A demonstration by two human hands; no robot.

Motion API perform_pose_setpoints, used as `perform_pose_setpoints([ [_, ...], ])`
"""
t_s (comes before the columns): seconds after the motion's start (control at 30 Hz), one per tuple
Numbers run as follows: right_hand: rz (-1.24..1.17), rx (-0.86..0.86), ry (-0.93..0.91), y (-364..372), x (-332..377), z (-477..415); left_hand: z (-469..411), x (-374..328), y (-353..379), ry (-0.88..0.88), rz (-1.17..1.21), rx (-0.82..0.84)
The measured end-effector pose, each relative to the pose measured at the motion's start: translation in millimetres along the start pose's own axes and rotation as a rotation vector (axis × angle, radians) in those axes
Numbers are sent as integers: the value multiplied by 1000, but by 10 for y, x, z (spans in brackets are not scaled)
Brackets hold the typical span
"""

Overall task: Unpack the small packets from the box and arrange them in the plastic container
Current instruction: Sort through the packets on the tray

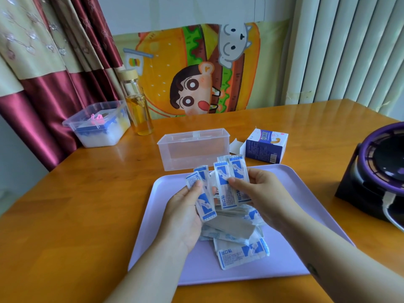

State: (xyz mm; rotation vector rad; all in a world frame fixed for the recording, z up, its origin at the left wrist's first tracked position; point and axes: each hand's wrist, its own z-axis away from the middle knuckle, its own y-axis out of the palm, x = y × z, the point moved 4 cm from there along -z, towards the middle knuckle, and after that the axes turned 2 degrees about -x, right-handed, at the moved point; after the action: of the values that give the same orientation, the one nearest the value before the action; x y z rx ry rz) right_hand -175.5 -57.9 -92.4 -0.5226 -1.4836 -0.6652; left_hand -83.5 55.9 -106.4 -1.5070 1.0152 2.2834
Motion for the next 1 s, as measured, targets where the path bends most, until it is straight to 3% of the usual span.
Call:
perform_pose_setpoints([
  [0.1,-98,20,65,0,-2,1,-17,-26,-67,-56,138,-61],
  [0.23,-443,117,262,83,-11,33,13,-38,-52,-192,331,-69],
  [0.4,-658,129,422,133,-37,57,36,-30,2,-232,341,-6],
  [0.67,-497,112,360,131,-16,96,-6,-54,-5,-242,148,149],
  [0.87,-442,166,258,211,-6,99,83,-139,168,152,-442,222],
  [1.0,-445,155,237,214,-15,89,43,-133,143,207,-442,105],
])
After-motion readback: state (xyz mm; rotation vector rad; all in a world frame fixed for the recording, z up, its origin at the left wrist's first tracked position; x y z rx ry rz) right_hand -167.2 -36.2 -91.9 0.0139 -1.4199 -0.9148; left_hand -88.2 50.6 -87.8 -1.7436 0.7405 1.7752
